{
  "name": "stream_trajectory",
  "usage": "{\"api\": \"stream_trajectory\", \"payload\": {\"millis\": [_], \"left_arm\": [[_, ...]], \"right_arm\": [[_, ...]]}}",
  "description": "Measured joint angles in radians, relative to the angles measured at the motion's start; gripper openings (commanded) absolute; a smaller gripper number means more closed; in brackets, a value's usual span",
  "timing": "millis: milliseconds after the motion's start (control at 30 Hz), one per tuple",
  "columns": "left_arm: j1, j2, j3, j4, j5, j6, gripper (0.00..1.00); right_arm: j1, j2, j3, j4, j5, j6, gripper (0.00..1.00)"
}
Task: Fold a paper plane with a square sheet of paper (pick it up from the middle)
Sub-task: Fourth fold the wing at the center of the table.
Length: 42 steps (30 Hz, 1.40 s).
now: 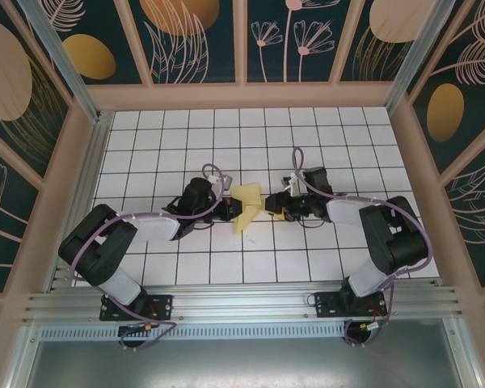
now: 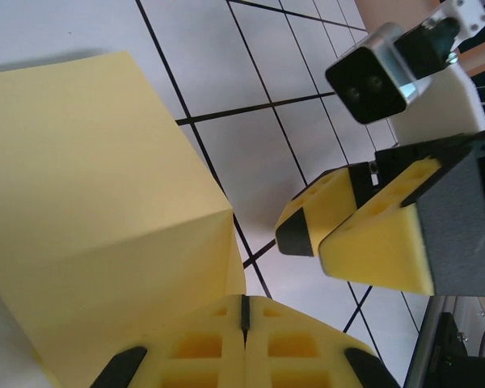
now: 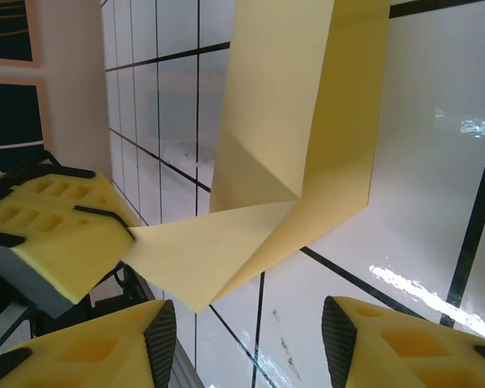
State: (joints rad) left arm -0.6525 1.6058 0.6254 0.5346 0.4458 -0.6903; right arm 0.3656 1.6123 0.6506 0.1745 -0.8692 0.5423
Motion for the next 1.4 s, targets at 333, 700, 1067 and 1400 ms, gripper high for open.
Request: {"api": "stream_trajectory", "payload": {"millis": [333, 700, 1067, 1400], "left_arm": [[0.000, 0.000, 0.000, -0.006, -0.040, -0.011, 0.00], [0.006, 0.006, -0.002, -0.011, -0.090, -0.026, 0.00], [0.006, 0.025, -0.006, -0.012, -0.095, -0.030, 0.00], [0.006, 0.025, -0.012, -0.015, -0.118, -0.030, 0.01]], "right_arm": [[0.034, 0.113, 0.049, 0.025, -0.019, -0.048, 0.46], [0.058, 0.188, 0.089, 0.072, -0.021, -0.060, 0.38], [0.062, 0.216, 0.109, 0.145, -0.039, -0.064, 0.31], [0.062, 0.241, 0.113, 0.169, -0.042, -0.051, 0.11]]}}
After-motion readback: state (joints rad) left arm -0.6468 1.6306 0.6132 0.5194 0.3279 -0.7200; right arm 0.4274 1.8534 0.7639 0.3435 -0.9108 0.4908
